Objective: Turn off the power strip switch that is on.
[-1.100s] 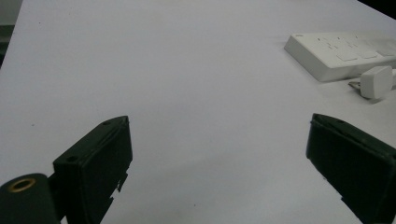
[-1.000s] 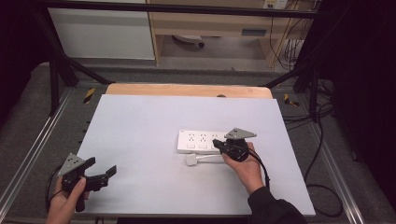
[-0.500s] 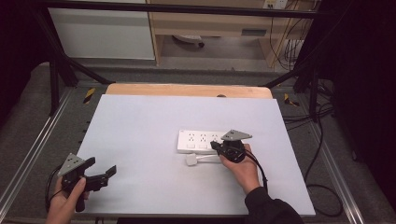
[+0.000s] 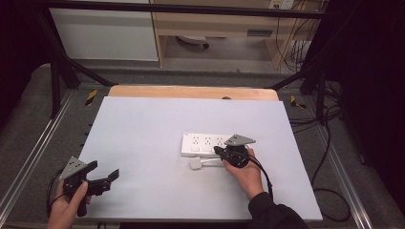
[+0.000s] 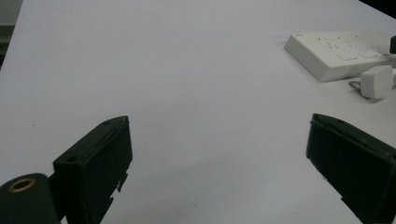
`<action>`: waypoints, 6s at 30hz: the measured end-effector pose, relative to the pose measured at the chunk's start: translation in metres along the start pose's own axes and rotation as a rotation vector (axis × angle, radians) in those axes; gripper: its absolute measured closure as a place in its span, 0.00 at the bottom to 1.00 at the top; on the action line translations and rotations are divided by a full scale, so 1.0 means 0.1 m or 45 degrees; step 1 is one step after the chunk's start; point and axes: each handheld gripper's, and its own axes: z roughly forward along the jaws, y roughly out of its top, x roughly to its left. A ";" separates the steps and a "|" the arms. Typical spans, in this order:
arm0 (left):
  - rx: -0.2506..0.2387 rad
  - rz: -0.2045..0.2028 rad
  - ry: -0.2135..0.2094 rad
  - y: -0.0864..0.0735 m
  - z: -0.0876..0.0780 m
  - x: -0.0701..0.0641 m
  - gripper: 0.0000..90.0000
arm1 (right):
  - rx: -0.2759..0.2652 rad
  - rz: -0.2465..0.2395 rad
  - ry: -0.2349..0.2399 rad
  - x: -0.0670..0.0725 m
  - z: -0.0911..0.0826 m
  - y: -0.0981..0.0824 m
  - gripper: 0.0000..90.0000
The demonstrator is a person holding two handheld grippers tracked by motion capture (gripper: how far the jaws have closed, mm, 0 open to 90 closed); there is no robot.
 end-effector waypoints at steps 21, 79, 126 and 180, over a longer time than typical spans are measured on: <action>-0.002 0.003 -0.001 0.00 0.00 0.00 0.08 | -0.006 0.012 -0.023 -0.03 0.02 -0.02 1.00; 0.002 0.003 -0.001 0.00 0.00 0.00 0.08 | -0.025 0.033 -0.051 -0.08 0.07 -0.04 1.00; 0.000 0.008 0.012 0.00 -0.01 0.00 0.08 | -0.056 0.105 -0.045 -0.12 -0.27 0.26 0.07; 0.002 0.019 0.019 0.00 0.00 -0.01 0.08 | -0.309 0.156 -0.277 -0.62 -1.27 0.01 0.03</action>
